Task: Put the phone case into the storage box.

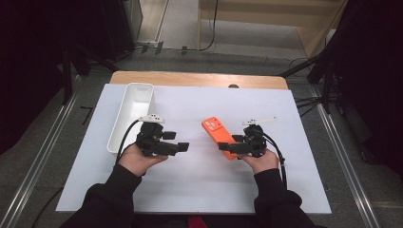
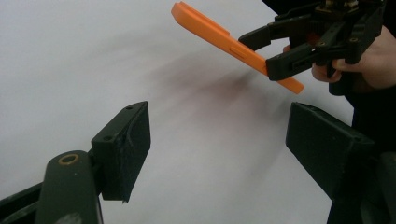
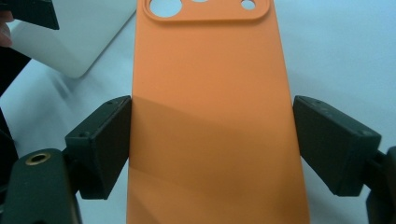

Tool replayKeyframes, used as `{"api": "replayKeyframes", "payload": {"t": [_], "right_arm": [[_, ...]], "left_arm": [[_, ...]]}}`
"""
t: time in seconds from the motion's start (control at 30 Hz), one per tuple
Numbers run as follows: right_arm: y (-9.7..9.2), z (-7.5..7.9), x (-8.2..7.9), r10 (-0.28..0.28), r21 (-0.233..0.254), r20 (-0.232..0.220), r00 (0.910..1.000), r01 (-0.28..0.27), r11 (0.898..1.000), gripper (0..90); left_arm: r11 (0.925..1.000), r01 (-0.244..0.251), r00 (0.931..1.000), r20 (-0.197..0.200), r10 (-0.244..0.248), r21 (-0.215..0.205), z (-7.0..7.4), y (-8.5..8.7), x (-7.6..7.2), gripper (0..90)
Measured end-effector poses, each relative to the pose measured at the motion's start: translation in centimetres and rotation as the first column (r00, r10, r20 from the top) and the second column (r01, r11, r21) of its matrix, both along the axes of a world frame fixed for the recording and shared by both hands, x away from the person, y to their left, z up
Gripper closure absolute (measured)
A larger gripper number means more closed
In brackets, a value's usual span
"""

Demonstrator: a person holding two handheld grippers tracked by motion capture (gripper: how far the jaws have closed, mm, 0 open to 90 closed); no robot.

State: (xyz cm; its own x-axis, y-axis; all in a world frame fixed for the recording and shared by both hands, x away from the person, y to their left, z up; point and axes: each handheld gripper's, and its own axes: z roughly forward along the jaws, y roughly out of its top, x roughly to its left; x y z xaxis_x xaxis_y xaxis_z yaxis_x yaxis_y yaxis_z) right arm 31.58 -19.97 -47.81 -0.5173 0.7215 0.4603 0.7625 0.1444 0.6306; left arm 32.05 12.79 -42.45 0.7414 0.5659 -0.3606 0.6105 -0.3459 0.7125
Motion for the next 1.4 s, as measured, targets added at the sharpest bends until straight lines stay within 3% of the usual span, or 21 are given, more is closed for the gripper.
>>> {"api": "replayKeyframes", "payload": {"t": [0.1,0.2,0.4,0.5,0.63,0.83,1.4], "right_arm": [[0.3,-0.1,0.0,-0.007,0.009,-0.002,1.0,0.007,1.0,14.6],[0.7,-0.1,0.0,-0.014,-0.006,0.005,0.9999,0.014,1.0,14.6],[1.4,-0.2,-0.2,-0.043,0.01,-0.007,0.999,0.044,0.999,14.6],[1.6,-0.2,-0.3,-0.059,0.03,-0.005,0.9982,0.059,0.998,14.6],[2.0,-0.4,-0.7,-0.084,0.013,0.012,0.9964,0.084,0.996,14.6],[2.1,-0.7,-1.1,-0.107,0.029,0.013,0.9942,0.107,0.994,14.6],[3.0,-1.2,-1.8,-0.131,0.083,0.039,0.9905,0.128,0.988,14.6]], "left_arm": [[0.9998,-0.011,0.9999,0.012,0.01,0.019,0.3,-0.5,0.4,22.6],[0.9997,-0.017,0.9998,0.008,0.017,0.014,0.5,-0.8,0.8,22.6],[0.9996,-0.029,0.9996,-0.001,0.029,-0.003,0.9,-1.1,1.5,22.6],[0.9993,-0.035,0.9993,0.01,0.035,0.011,1.1,-1.2,1.7,22.6],[0.9984,-0.054,0.9985,0.012,0.053,0.019,1.2,-1.3,1.9,22.6],[0.9977,-0.065,0.9978,0.011,0.065,0.019,1.4,-1.7,2.3,22.6],[0.9927,-0.12,0.9926,-0.012,0.12,0.001,0.4,-2.9,3.6,24.7]]}}
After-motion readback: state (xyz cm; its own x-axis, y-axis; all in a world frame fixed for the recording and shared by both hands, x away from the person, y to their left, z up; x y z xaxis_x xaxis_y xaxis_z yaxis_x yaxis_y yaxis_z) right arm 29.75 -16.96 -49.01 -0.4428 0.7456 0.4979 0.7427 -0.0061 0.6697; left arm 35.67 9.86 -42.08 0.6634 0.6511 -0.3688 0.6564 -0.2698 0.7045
